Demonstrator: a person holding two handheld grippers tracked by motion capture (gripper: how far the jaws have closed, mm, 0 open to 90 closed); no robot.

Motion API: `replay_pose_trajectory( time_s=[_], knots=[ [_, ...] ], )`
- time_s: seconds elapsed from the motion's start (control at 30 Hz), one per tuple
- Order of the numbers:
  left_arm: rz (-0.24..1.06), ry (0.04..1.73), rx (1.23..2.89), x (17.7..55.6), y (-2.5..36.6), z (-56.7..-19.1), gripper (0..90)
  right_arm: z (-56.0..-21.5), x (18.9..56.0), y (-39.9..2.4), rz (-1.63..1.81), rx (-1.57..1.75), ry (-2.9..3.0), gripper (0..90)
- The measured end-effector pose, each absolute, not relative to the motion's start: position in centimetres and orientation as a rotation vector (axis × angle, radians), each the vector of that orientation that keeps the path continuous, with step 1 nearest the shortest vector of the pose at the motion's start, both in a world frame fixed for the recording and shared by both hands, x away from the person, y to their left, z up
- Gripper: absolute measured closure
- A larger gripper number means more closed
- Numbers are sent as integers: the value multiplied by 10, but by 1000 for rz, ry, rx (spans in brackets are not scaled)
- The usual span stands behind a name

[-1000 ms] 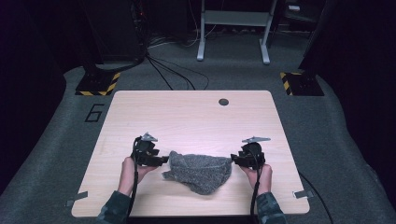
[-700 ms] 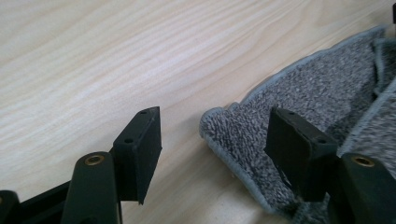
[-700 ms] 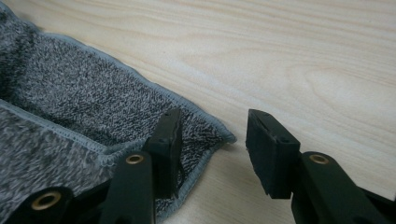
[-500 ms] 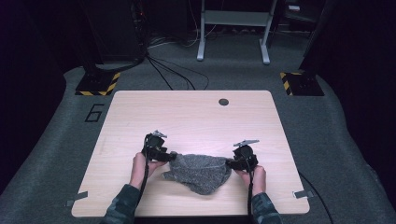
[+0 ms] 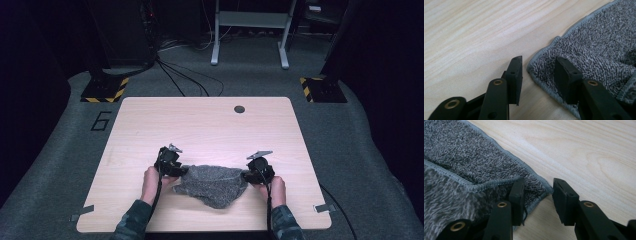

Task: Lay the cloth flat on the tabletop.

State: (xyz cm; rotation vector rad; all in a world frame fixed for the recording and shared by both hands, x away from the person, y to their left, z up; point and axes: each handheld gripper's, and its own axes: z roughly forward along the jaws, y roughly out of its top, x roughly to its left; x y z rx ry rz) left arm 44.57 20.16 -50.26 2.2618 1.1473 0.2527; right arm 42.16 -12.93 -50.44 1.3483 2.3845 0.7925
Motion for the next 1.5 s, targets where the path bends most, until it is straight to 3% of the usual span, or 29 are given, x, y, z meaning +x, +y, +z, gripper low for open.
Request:
replay_pose_trajectory(
  time_s=[0.3,0.4,0.57,0.97,1.5],
  knots=[
    [335,1112,2325,440,195,-502,665,-508,416,-131,860,1348,2350,760],
    [340,1098,2316,438,196,-503,766,-508,415,-131,870,1333,2364,813],
    [340,1083,2301,434,196,-504,855,-510,413,-132,919,1342,2356,869],
    [324,1084,2226,431,211,-494,871,-498,412,-140,982,1370,2286,882],
    [465,1015,2061,423,227,-424,873,-421,409,-141,1124,1218,2128,882]
  ],
)
